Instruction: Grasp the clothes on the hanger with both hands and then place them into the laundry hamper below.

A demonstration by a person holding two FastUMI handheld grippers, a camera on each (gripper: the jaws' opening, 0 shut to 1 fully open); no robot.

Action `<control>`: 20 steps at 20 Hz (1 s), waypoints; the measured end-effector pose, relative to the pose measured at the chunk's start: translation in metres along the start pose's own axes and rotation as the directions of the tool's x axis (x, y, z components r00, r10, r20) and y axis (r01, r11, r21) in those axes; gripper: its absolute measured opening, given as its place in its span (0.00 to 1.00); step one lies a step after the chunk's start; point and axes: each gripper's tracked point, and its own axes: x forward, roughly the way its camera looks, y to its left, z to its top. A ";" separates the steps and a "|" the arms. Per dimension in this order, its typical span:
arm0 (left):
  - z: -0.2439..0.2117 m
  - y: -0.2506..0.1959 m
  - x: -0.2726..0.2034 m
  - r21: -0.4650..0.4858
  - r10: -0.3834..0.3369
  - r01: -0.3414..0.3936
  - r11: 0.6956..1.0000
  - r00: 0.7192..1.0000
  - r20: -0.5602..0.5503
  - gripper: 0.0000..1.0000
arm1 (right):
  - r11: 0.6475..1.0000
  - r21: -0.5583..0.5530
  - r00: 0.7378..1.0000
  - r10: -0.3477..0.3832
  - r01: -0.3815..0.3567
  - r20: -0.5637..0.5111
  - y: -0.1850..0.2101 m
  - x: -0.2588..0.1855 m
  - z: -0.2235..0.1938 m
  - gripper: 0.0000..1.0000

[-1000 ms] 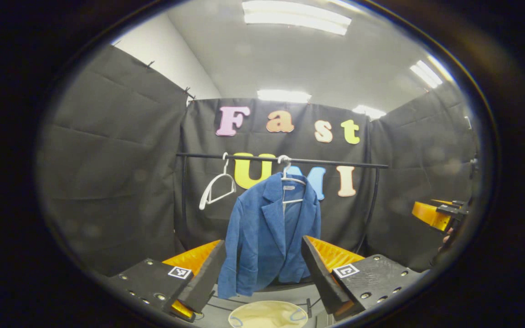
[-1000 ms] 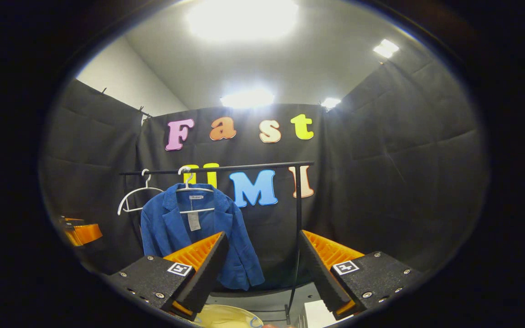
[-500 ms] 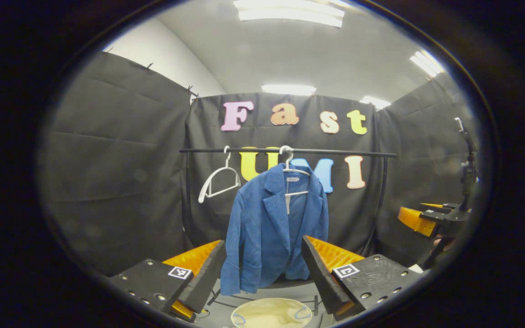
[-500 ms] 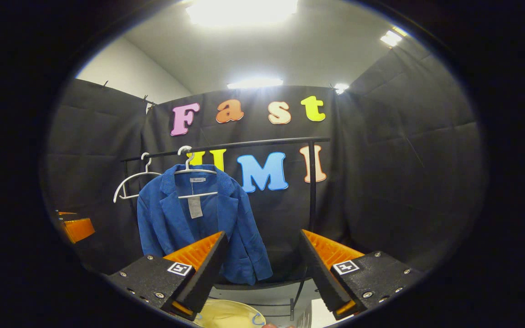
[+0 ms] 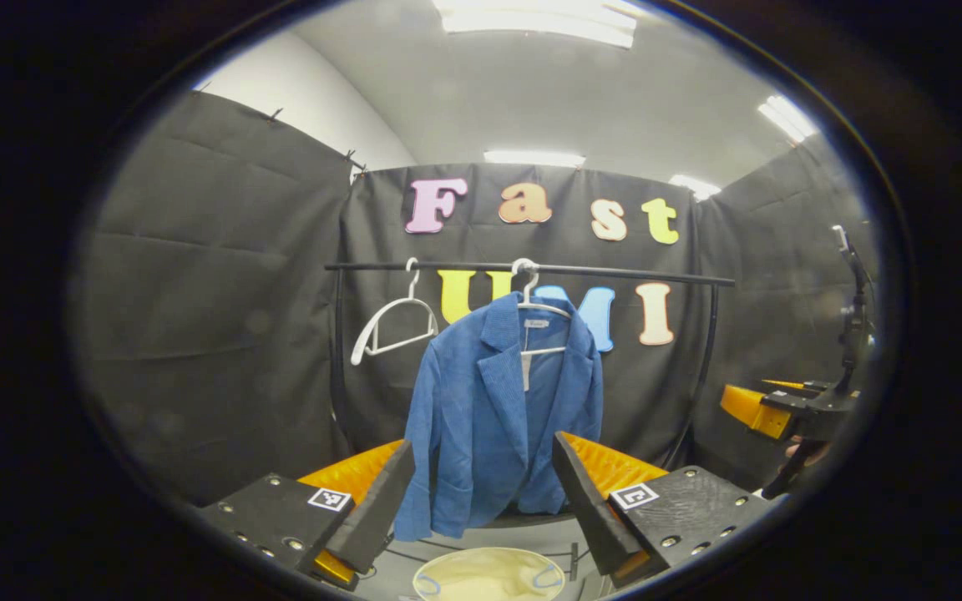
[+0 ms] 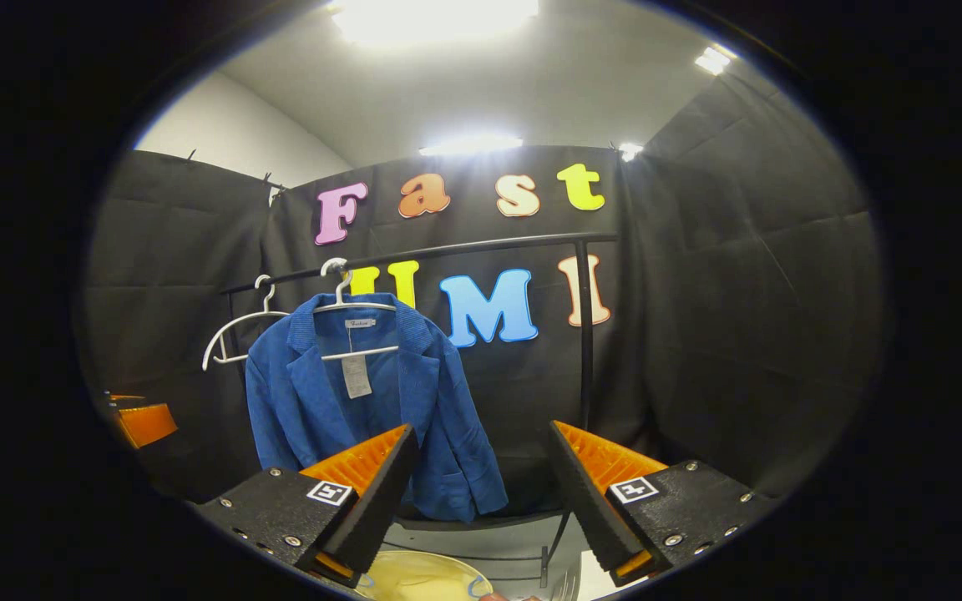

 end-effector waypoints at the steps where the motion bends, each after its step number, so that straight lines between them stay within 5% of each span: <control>1: 0.000 -0.001 0.006 -0.005 0.005 -0.005 1.000 1.000 0.004 0.96 | 1.000 0.005 1.000 0.005 -0.005 -0.002 0.002 0.007 0.001 0.96; 8: 0.015 -0.005 0.081 -0.035 0.034 -0.033 0.999 0.999 0.011 0.96 | 0.993 0.082 0.996 0.091 -0.090 0.001 0.030 0.076 0.017 0.95; 20: -0.002 -0.035 0.256 -0.034 0.098 -0.098 0.995 0.995 -0.020 0.96 | 0.957 0.160 0.960 0.261 -0.243 -0.101 0.082 0.232 -0.028 0.95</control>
